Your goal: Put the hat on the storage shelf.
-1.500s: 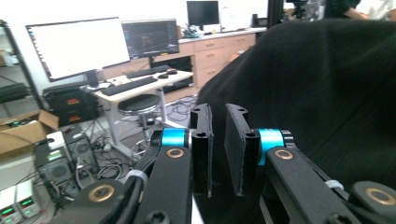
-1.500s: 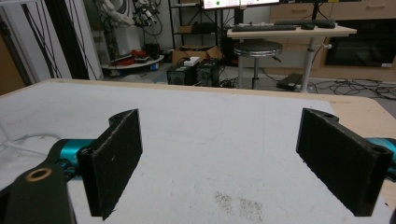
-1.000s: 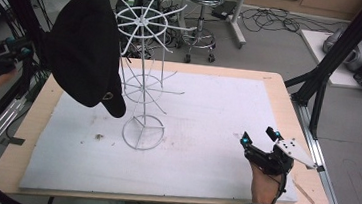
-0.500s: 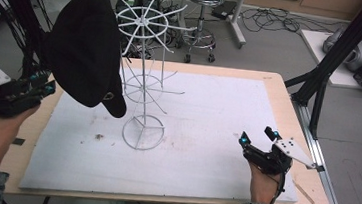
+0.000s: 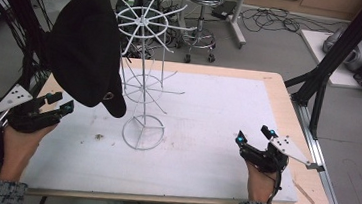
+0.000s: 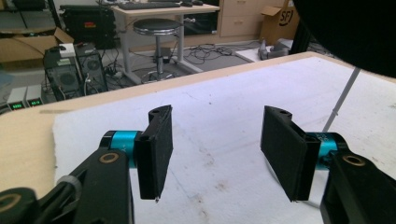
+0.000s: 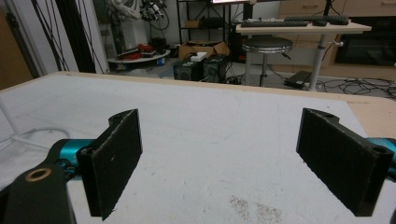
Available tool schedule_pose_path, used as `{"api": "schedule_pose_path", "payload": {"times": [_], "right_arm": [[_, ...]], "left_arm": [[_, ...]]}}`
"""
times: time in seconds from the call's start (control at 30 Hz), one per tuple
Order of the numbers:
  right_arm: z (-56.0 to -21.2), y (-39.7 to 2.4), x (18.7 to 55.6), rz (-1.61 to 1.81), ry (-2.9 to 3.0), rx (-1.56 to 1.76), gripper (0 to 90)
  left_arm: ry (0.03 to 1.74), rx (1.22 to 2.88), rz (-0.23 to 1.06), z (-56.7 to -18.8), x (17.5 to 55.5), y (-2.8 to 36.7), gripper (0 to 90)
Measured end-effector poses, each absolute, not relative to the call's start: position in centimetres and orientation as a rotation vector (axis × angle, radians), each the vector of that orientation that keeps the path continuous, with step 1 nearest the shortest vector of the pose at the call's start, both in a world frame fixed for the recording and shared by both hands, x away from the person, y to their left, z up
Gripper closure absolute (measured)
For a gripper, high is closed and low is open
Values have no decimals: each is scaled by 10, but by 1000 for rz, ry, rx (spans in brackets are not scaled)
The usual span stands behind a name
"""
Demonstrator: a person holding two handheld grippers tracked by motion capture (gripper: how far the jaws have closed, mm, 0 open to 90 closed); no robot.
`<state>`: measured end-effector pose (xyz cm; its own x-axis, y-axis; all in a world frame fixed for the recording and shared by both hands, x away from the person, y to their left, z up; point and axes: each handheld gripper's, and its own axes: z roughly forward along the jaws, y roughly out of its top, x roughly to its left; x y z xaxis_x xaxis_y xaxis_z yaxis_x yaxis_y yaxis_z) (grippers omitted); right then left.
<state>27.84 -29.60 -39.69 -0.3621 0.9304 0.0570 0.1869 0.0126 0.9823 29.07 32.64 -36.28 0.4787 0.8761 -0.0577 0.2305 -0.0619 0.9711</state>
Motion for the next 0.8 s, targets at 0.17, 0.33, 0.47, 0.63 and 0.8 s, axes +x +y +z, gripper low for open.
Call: {"api": "schedule_pose_path", "payload": {"times": [0.17,0.33,0.47,0.63,0.8], "right_arm": [[-399,-296,279,1405,1623,1174,133],[-402,-296,280,1394,1632,1179,130],[-404,-296,281,1387,1642,1179,129],[-406,-294,282,1386,1653,1190,128],[-405,-293,282,1384,1656,1177,128]], "left_arm": [[991,1575,709,-371,290,322,370],[979,1590,717,-377,292,314,331],[973,1602,714,-380,293,309,309],[972,1612,714,-383,294,307,283],[972,1613,710,-385,295,304,280]]}}
